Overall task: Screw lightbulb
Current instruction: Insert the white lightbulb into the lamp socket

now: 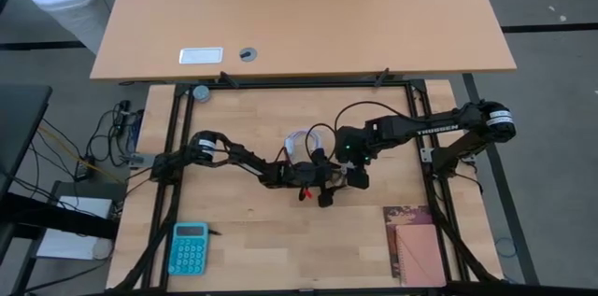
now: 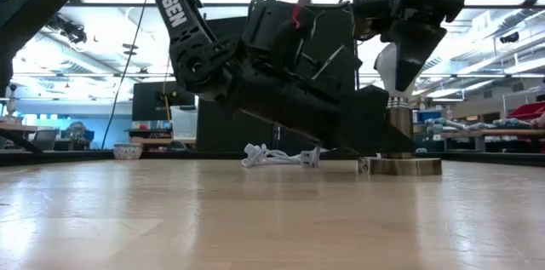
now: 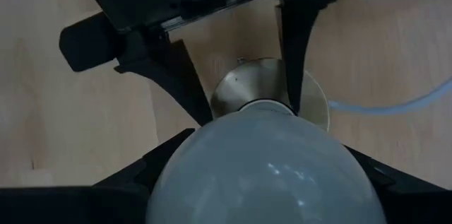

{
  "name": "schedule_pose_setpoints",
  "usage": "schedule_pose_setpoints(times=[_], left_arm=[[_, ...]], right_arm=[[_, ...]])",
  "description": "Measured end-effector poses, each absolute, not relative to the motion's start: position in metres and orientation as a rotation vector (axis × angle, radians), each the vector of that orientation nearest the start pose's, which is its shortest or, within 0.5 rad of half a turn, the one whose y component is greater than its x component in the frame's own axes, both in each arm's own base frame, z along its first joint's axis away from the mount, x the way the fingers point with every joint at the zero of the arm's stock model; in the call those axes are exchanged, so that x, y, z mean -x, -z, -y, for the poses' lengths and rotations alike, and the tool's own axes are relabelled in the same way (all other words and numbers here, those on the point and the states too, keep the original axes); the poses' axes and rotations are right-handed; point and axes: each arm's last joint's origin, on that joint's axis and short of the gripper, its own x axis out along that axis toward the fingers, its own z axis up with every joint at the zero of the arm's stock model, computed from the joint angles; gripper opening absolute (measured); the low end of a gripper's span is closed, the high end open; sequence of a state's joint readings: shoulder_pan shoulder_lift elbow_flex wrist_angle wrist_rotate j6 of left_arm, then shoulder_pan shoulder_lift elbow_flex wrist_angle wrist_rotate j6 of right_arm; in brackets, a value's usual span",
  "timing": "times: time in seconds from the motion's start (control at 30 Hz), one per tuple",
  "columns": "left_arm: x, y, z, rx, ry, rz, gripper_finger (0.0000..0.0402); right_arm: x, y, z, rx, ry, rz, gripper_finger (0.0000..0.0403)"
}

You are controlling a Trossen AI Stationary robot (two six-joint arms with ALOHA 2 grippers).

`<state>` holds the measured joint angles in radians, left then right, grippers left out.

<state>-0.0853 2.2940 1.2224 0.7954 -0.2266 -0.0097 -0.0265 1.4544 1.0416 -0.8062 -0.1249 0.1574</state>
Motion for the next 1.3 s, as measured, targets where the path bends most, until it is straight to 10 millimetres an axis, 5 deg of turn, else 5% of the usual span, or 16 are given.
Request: schedule_pose_setpoints(times=[0.47, 0.87, 1.3], left_arm=[[-0.458, -0.098, 0.031, -0.025, -0.179, -0.177, 0.0312], [-0.474, -0.083, 0.033, -0.029, -0.185, -0.181, 0.0308], [-0.473, -0.083, 0.038, -0.093, -0.198, -0.188, 0.0191]], right_arm=[[-0.267, -0.219, 0.003, -0.250, 0.019, -1.226, 0.0249], [-0.269, -0.218, 0.000, -0.268, 0.020, -1.211, 0.0249], [-0.269, -0.218, -0.004, -0.293, 0.034, -1.213, 0.0249]])
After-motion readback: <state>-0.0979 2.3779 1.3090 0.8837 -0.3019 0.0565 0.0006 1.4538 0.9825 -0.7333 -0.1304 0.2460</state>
